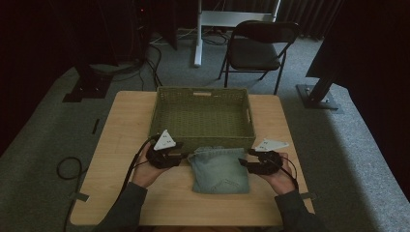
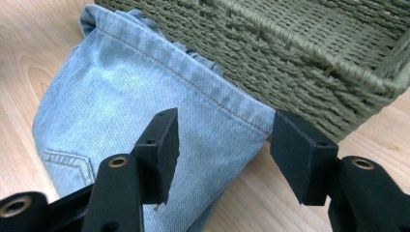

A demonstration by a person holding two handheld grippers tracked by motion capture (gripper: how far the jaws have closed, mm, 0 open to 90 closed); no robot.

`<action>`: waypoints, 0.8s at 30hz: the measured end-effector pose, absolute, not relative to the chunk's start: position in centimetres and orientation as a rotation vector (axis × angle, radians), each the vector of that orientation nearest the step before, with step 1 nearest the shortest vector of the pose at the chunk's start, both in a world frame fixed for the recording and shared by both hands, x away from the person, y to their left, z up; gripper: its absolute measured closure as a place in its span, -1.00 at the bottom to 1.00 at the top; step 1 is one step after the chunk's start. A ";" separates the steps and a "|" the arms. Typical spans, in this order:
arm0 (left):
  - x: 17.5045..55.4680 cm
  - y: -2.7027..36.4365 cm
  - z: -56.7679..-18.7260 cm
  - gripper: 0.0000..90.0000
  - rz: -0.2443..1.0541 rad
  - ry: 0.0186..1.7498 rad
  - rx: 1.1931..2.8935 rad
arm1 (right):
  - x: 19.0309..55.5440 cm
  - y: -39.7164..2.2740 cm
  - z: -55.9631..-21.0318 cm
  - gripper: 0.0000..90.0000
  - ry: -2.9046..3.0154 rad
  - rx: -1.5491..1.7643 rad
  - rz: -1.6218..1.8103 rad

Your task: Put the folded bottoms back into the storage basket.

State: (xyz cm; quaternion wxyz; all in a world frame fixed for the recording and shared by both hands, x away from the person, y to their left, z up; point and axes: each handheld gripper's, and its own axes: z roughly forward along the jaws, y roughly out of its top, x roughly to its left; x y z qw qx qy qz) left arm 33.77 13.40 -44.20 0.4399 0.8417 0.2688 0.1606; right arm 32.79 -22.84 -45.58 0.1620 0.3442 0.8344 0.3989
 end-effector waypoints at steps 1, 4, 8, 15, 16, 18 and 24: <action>33.8 13.1 -44.3 0.23 0.394 0.660 2.096 | 32.7 -22.9 -45.6 -0.03 2.382 0.984 1.138; 33.8 12.3 -44.6 0.23 0.376 0.646 2.109 | 32.5 -22.9 -45.8 -0.02 2.385 0.988 1.139; 33.8 11.0 -45.0 0.23 0.360 0.627 2.117 | 32.1 -22.8 -46.4 -0.02 2.402 0.993 1.135; 33.9 9.0 -46.4 0.09 0.361 0.613 2.150 | 31.5 -22.5 -47.5 -0.02 2.425 1.005 1.120; 33.9 8.8 -46.5 0.09 0.359 0.612 2.152 | 31.4 -22.5 -47.6 -0.02 2.428 1.003 1.121; 33.8 8.6 -46.6 0.10 0.368 0.611 2.156 | 31.2 -22.5 -47.6 -0.02 2.430 1.001 1.124; 32.8 8.4 -46.1 0.31 0.449 0.603 2.118 | 30.3 -22.3 -47.9 -0.01 2.443 0.988 1.100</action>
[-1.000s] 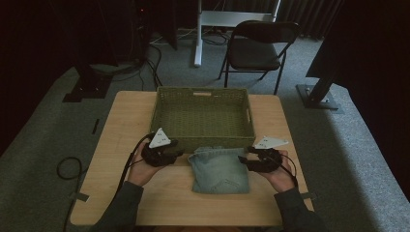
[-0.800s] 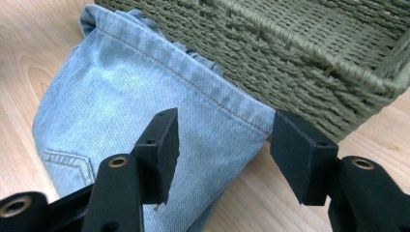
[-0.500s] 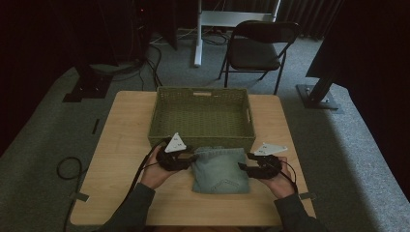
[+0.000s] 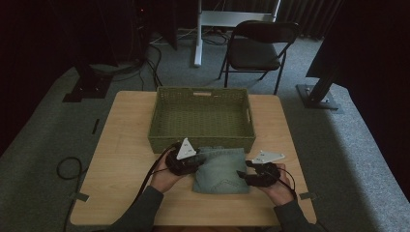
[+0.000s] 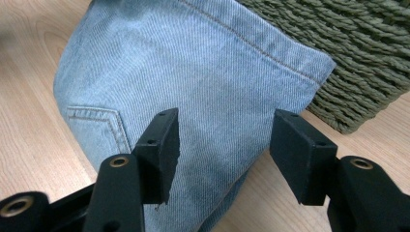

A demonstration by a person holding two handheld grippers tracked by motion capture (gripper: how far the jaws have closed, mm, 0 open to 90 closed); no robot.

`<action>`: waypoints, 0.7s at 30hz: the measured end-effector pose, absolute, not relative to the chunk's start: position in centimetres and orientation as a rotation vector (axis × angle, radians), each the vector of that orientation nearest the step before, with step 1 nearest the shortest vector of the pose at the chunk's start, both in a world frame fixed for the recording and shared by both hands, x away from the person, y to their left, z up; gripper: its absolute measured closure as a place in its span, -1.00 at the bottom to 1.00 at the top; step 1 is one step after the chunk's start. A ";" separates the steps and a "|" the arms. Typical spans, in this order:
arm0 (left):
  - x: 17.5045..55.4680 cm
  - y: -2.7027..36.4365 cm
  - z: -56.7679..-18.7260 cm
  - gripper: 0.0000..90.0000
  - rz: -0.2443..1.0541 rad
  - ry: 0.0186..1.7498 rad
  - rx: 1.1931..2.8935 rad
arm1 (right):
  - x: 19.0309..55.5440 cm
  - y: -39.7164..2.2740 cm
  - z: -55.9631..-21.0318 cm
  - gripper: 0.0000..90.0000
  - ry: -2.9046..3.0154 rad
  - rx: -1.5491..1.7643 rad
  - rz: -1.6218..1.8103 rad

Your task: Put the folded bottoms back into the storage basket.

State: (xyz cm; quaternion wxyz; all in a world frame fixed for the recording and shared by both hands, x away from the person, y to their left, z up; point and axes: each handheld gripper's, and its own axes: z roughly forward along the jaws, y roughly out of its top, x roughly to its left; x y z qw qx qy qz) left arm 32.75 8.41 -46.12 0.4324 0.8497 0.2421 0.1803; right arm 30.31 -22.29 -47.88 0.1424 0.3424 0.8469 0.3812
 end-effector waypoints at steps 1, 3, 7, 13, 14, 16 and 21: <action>32.6 8.5 -46.0 0.36 0.453 0.600 2.108 | 30.3 -22.3 -47.9 -0.01 2.442 0.989 1.099; 32.6 8.5 -45.9 0.50 0.456 0.588 2.105 | 30.3 -22.3 -48.0 -0.01 2.446 0.990 1.097; 33.4 8.2 -46.7 0.53 0.468 0.639 2.160 | 30.5 -22.1 -48.4 0.00 2.459 1.001 1.083; 35.1 7.4 -48.7 0.22 0.472 0.725 2.214 | 31.1 -22.1 -49.5 -0.07 2.478 1.041 1.034; 35.3 7.4 -48.9 0.18 0.463 0.736 2.211 | 31.2 -22.1 -49.6 -0.09 2.481 1.048 1.033; 35.6 7.4 -49.2 0.10 0.456 0.753 2.208 | 31.4 -22.2 -49.9 -0.15 2.484 1.060 1.030; 36.2 7.3 -49.9 -0.03 0.424 0.777 2.221 | 32.0 -22.0 -50.7 -0.28 2.506 1.100 0.987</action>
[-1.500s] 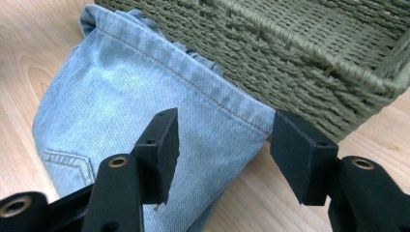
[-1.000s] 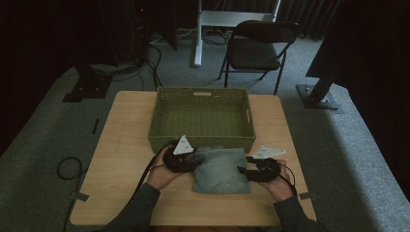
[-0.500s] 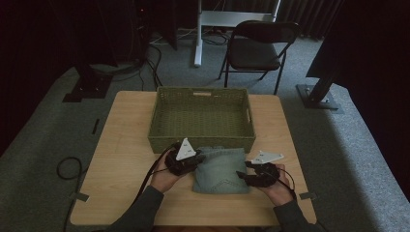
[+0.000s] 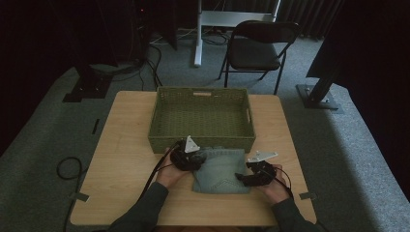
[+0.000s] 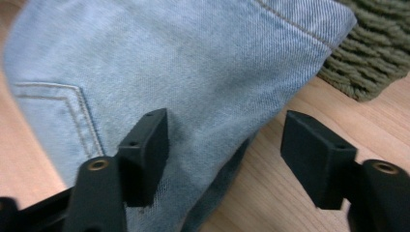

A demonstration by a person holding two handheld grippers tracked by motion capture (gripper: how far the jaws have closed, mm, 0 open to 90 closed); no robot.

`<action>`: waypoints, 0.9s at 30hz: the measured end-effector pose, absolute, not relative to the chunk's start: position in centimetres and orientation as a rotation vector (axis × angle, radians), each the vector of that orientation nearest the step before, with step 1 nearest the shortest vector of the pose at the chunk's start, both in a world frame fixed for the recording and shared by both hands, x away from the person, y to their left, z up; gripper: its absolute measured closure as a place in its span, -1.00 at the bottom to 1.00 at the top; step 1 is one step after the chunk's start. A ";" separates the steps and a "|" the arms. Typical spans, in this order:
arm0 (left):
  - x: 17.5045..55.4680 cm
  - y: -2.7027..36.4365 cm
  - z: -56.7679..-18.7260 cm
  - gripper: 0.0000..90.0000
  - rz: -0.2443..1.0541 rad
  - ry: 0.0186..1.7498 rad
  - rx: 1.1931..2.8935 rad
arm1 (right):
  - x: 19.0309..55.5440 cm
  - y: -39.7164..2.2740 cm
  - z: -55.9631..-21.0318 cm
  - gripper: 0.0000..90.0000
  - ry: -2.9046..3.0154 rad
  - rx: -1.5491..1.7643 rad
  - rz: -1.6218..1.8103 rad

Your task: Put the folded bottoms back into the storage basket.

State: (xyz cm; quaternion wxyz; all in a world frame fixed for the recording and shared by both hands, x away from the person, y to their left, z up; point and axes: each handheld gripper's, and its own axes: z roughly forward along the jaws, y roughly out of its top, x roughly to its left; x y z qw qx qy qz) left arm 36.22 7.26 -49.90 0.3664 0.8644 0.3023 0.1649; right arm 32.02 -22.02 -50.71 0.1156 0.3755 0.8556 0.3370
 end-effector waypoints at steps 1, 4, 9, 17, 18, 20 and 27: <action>36.3 7.2 -50.1 -0.06 0.419 0.781 2.222 | 32.1 -21.9 -50.8 -0.32 2.508 1.111 0.978; 36.7 7.2 -50.3 -0.09 0.376 0.795 2.229 | 32.3 -21.8 -51.1 -0.34 2.513 1.122 0.959; 37.0 7.3 -50.5 -0.12 0.333 0.806 2.231 | 33.0 -21.5 -51.5 -0.40 2.538 1.172 0.931; 37.2 7.5 -50.9 -0.20 0.275 0.845 2.206 | 33.8 -21.6 -52.3 -0.43 2.579 1.248 0.947; 37.3 7.6 -51.0 -0.21 0.260 0.851 2.206 | 33.9 -21.6 -52.4 -0.43 2.585 1.258 0.950; 37.4 7.7 -51.2 -0.24 0.215 0.854 2.201 | 34.0 -21.5 -52.5 -0.40 2.591 1.269 0.956; 37.7 7.7 -52.0 -0.25 0.102 0.845 2.189 | 34.0 -21.4 -52.6 -0.22 2.622 1.284 0.991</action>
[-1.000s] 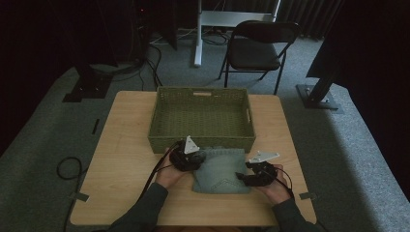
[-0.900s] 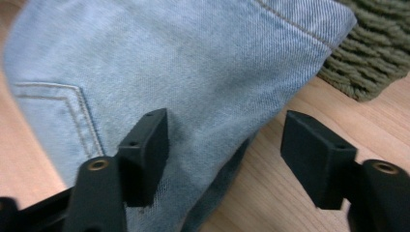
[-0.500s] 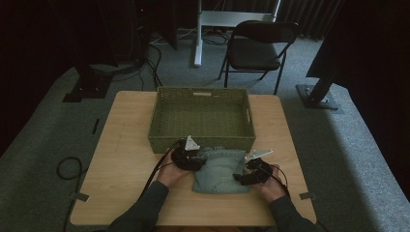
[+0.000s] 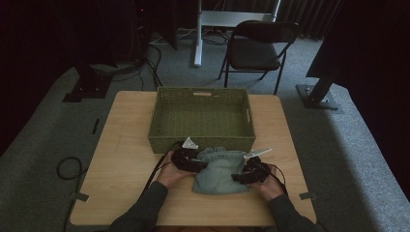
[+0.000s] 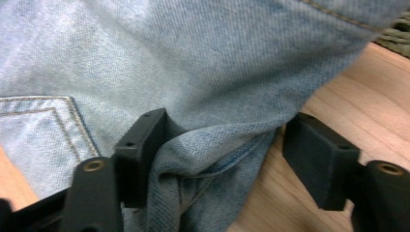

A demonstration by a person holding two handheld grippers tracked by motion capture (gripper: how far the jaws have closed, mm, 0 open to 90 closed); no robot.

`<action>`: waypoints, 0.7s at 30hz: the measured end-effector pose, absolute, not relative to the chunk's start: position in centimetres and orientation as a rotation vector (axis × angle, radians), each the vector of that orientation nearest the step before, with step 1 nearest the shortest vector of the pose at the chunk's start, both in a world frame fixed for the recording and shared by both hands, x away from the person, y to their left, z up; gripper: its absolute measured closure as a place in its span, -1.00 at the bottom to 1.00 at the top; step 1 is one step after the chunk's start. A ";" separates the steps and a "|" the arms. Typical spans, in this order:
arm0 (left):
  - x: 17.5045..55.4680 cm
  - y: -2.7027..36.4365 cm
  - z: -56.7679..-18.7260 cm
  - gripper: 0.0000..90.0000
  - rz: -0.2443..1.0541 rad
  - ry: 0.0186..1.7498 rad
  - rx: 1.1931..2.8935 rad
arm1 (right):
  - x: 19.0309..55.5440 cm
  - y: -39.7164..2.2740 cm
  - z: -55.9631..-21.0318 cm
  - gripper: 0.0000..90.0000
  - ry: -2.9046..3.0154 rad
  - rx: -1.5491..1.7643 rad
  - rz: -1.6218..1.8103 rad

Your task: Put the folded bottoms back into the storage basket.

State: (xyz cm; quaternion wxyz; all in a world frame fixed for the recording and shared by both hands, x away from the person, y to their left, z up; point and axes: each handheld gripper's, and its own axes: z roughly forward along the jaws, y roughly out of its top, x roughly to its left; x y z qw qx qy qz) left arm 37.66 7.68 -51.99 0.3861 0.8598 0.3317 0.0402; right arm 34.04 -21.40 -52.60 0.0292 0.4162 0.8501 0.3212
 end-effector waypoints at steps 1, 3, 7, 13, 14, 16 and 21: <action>38.0 7.6 -52.5 -0.25 0.019 0.853 2.177 | 34.1 -21.3 -52.6 -0.20 2.625 1.282 0.988; 38.3 7.5 -52.9 -0.25 -0.040 0.851 2.176 | 34.1 -21.2 -52.5 -0.10 2.639 1.279 0.986; 38.7 7.4 -53.4 -0.24 -0.136 0.863 2.155 | 34.0 -21.2 -52.5 0.05 2.643 1.289 1.001; 38.7 7.6 -52.9 0.07 -0.140 0.830 2.166 | 33.8 -21.0 -52.3 0.37 2.640 1.269 1.018; 38.5 7.5 -52.7 0.16 -0.133 0.824 2.169 | 33.7 -21.0 -52.2 0.42 2.639 1.263 1.018; 38.4 7.6 -52.4 0.30 -0.138 0.812 2.164 | 33.6 -21.1 -52.0 0.51 2.638 1.249 1.027; 38.4 8.2 -52.1 0.44 -0.173 0.796 2.127 | 33.4 -21.4 -51.5 0.61 2.639 1.212 1.067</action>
